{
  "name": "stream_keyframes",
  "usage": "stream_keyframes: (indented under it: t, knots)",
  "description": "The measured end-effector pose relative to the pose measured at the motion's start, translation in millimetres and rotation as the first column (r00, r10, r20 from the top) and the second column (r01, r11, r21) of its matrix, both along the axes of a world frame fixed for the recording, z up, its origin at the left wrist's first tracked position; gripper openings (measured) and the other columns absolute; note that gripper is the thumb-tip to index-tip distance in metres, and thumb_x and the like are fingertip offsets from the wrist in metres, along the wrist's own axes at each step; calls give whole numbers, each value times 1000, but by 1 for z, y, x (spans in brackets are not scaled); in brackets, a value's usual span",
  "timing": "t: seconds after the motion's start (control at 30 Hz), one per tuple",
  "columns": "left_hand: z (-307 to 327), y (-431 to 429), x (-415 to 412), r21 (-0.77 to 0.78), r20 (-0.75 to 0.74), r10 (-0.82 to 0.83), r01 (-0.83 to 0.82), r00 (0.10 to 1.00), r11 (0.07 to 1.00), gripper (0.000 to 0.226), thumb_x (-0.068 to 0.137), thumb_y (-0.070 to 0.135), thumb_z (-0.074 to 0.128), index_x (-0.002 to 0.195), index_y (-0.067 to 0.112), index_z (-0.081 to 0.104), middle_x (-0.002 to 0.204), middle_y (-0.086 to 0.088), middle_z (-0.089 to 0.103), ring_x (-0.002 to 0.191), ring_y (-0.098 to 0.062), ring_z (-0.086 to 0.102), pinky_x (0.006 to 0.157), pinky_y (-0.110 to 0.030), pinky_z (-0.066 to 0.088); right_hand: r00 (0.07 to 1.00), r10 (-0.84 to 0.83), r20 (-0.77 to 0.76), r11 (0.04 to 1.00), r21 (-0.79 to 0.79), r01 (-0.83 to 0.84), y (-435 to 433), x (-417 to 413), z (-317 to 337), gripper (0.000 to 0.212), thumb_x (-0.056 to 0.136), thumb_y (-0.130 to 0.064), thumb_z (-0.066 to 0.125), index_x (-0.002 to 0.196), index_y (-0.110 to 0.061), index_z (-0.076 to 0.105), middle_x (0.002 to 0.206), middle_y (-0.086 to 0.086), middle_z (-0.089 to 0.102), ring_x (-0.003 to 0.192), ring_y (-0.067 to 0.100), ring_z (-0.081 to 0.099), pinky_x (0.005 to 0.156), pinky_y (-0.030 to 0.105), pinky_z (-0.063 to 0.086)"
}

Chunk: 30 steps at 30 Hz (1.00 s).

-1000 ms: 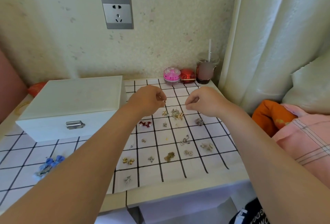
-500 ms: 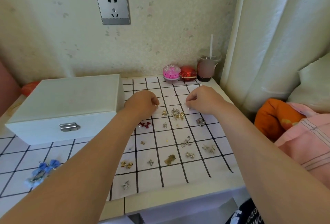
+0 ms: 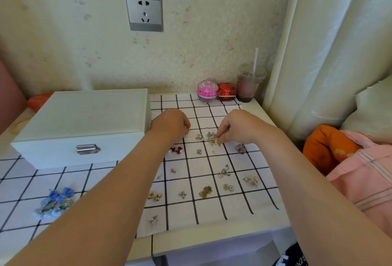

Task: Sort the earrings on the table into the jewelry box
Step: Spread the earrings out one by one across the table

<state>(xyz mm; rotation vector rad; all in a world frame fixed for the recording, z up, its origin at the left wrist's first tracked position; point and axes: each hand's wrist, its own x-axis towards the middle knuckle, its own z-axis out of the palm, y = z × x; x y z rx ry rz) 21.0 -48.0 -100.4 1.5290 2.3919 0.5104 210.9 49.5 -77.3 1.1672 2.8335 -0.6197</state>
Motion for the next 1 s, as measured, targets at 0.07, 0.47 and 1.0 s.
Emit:
stream_keyframes:
  t: [0.07,0.47,1.0]
  knots:
    - [1,-1,0,-3,-6,-7,7,1000,1000,16,89,22,68,99,32,74,107,7,69,101,-14,63,90,-35,55,1000,9,10,1000,12,-9,0,0,1,7,81,-31,79,87,-35,78,82,-24,66,85,0,62,82,30,54]
    - [-6,-2,-1,35,-25,2,-1,1000,999,26,88,25,67,113,31,61,112,6,65,107,-17,59,89,-38,53,983,-27,-181,982,180,60,-16,-55,-13,18,89,-32,68,107,-33,72,102,-15,69,94,8,63,80,32,53]
    - [-7,0,1,34,-73,-79,82,994,996,34,90,16,58,109,41,70,114,6,64,104,-17,59,82,-36,56,983,4,-182,993,-119,-26,-9,-31,11,17,79,-18,81,79,-35,75,85,-15,72,83,-1,66,71,15,45]
